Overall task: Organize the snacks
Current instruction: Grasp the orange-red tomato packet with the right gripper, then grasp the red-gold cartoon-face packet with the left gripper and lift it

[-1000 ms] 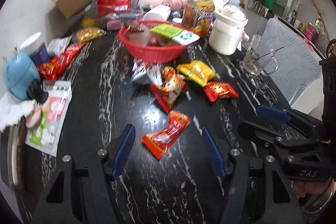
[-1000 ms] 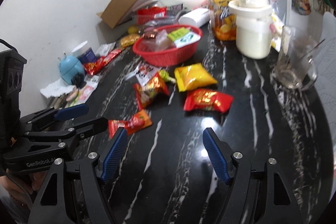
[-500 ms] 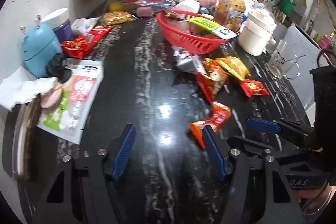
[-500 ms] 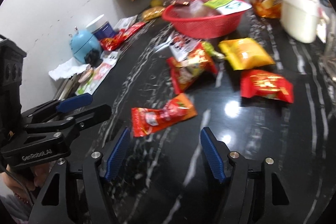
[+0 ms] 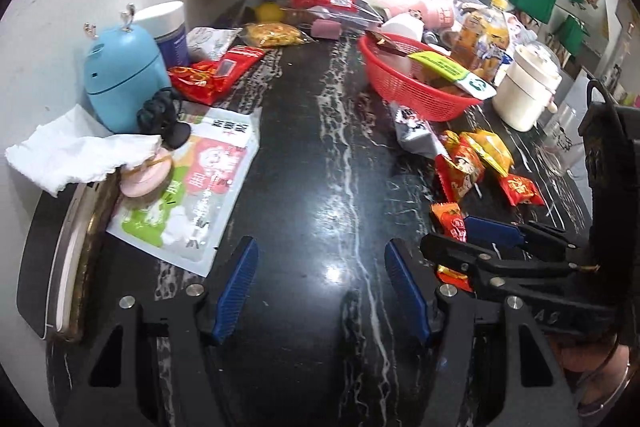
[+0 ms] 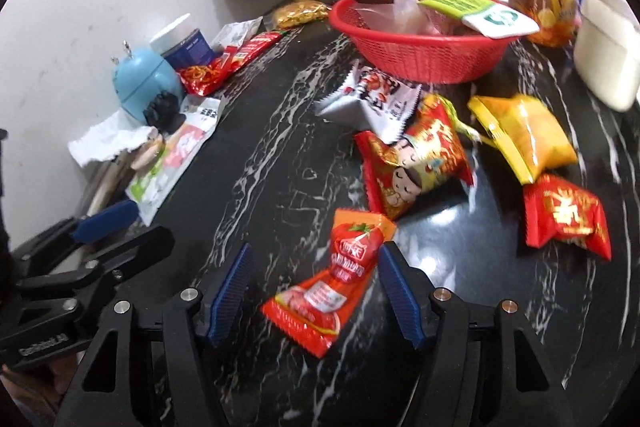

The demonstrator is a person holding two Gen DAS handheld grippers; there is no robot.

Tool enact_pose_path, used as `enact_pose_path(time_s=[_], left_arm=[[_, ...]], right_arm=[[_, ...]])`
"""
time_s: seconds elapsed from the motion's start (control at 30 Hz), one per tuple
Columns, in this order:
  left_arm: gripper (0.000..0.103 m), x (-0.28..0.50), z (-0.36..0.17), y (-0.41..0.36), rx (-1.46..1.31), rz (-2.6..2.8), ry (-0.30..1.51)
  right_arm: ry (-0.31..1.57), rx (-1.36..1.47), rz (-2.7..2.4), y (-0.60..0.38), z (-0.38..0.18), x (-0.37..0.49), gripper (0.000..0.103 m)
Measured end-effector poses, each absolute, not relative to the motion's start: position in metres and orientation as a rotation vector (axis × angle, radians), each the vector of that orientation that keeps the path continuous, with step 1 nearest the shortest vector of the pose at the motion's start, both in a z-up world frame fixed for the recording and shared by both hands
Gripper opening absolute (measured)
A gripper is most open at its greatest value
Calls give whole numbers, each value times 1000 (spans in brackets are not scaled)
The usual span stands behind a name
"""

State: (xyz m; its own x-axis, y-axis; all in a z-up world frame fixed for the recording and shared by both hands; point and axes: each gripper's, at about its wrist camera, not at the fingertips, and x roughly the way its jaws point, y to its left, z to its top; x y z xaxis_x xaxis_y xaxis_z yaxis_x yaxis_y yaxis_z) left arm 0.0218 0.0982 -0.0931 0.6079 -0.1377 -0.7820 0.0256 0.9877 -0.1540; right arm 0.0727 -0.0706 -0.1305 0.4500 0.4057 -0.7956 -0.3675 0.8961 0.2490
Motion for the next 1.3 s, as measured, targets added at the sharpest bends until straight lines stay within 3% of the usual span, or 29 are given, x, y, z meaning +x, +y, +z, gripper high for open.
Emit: enact_pose_path(time_s=[0.17,0.23,0.37,1.3], left_arm=[[65,23,-95,106,-146,-84,918],[65,24,-96,106,-150,-84,922],[65,26,-97,101,-152,-100,930],[65,104,-100,-30,-131,-321,997]], right_arm=[[943,-133,387,-58,-134,66,33],[927,-160,370,-59,-135,65,24],[907,-162,375,-64,-136,62,18],[873,109,290,-211,-99,55,17]])
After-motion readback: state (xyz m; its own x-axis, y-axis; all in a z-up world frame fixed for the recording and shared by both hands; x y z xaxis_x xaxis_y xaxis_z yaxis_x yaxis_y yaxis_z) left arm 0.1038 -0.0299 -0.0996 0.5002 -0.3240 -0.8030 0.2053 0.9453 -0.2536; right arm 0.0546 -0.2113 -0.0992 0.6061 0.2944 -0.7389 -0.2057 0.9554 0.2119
